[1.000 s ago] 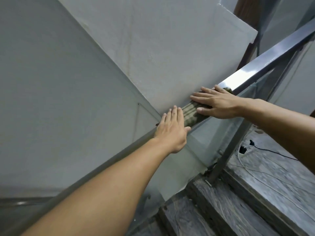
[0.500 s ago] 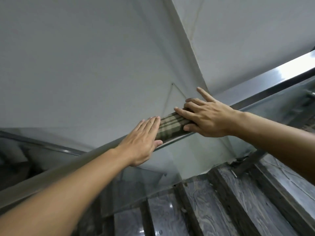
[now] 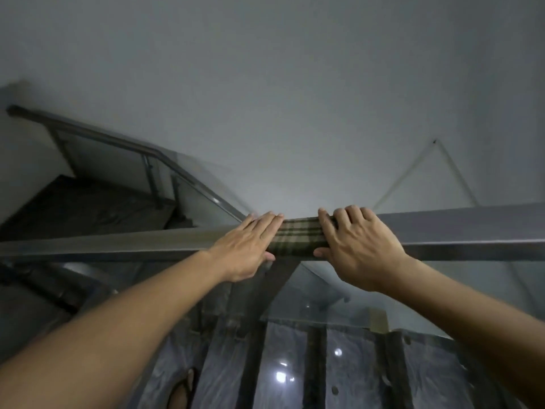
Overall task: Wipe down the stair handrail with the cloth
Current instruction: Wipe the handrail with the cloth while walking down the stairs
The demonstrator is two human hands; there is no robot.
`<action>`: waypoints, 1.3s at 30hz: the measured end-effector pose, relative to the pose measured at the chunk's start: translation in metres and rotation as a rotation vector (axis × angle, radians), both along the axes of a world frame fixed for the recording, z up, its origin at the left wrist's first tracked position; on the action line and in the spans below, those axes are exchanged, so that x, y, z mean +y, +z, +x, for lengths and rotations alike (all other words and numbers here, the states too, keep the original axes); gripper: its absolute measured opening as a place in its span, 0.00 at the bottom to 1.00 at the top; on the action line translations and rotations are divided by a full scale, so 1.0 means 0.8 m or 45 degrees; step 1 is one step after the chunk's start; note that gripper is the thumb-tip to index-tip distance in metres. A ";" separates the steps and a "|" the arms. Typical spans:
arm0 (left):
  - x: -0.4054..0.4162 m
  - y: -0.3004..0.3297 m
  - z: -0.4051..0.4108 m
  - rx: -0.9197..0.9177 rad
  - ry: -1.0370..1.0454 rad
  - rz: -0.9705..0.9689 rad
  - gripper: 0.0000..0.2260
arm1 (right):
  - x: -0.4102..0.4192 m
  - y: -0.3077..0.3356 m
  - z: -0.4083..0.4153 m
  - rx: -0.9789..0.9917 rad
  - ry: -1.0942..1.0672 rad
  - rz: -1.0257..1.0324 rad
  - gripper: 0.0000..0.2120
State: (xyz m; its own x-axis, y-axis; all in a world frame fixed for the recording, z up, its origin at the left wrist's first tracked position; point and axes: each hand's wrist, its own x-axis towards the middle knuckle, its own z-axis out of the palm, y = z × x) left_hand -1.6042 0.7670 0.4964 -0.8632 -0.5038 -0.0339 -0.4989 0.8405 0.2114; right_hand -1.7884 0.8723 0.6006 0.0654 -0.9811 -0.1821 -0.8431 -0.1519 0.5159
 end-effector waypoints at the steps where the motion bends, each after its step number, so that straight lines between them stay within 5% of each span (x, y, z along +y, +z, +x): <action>1: -0.008 -0.010 0.013 -0.014 0.019 0.012 0.34 | -0.009 -0.010 0.014 -0.001 0.000 0.002 0.36; 11: -0.096 -0.108 0.155 -0.081 0.184 0.151 0.36 | -0.106 -0.124 0.162 -0.078 0.098 -0.004 0.31; 16: -0.124 -0.136 0.192 0.134 0.210 0.316 0.39 | -0.153 -0.180 0.237 -0.066 0.119 0.000 0.30; 21: -0.158 -0.206 0.257 0.202 0.237 0.213 0.35 | -0.189 -0.220 0.294 -0.051 0.106 0.039 0.32; 31: -0.242 -0.271 0.371 0.029 0.260 0.326 0.41 | -0.273 -0.310 0.421 -0.091 0.116 0.128 0.30; 39: -0.277 -0.337 0.439 0.080 0.349 0.456 0.36 | -0.309 -0.352 0.469 -0.081 0.138 0.146 0.30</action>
State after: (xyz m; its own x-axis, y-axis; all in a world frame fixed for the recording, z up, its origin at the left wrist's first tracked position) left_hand -1.2528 0.5458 0.2272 -0.7058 -0.6797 -0.1998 -0.6695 0.5477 0.5018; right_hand -1.4131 0.6250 0.3191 0.1844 -0.9407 -0.2848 -0.8492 -0.2983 0.4358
